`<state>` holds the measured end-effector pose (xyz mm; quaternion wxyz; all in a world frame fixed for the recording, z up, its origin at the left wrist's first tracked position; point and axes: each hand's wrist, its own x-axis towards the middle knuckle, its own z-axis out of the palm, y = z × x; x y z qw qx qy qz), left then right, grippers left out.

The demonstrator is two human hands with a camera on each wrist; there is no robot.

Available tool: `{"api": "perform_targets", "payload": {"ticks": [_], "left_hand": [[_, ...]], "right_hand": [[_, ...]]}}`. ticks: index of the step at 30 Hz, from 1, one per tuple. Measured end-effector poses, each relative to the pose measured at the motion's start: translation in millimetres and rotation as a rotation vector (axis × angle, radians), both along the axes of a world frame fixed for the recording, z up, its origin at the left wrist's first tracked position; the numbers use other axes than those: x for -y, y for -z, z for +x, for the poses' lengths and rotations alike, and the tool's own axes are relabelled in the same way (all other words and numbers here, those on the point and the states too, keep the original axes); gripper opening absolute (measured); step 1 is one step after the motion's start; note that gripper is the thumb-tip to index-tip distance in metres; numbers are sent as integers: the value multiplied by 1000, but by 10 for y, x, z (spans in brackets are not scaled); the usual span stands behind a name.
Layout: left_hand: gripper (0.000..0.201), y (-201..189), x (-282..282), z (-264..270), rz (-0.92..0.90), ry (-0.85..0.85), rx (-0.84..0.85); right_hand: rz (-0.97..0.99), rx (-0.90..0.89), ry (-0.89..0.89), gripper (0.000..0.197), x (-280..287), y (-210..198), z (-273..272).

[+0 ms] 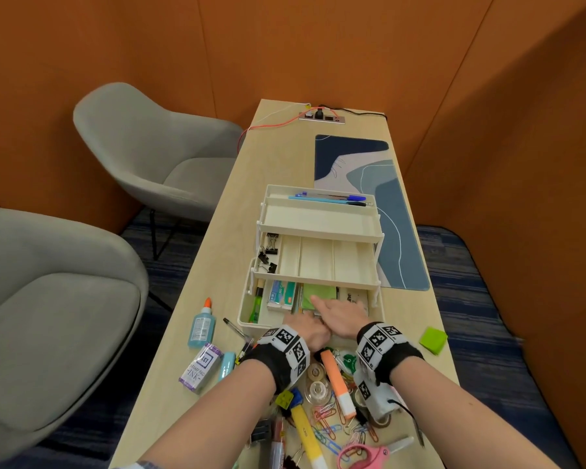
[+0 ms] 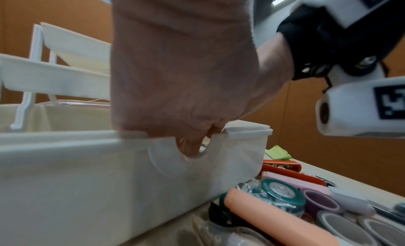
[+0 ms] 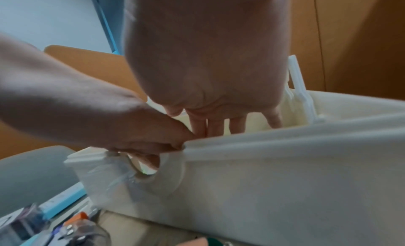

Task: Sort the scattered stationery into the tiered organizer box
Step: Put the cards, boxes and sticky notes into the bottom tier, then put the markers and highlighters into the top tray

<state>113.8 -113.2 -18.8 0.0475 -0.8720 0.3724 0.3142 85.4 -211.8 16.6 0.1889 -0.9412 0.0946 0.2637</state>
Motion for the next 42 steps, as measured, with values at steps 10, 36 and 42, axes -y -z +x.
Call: {"api": "perform_targets", "payload": {"ticks": [10, 36, 42], "left_hand": [[33, -176, -93, -79, -113, -3, 92], [40, -202, -479, -71, -459, -382, 205], [24, -244, -970, -796, -782, -341, 138]], "right_hand": [[181, -27, 104, 69, 9, 90, -38], [-32, 496, 10, 31, -62, 127, -684], [85, 595, 337, 7, 231, 320, -1377]]}}
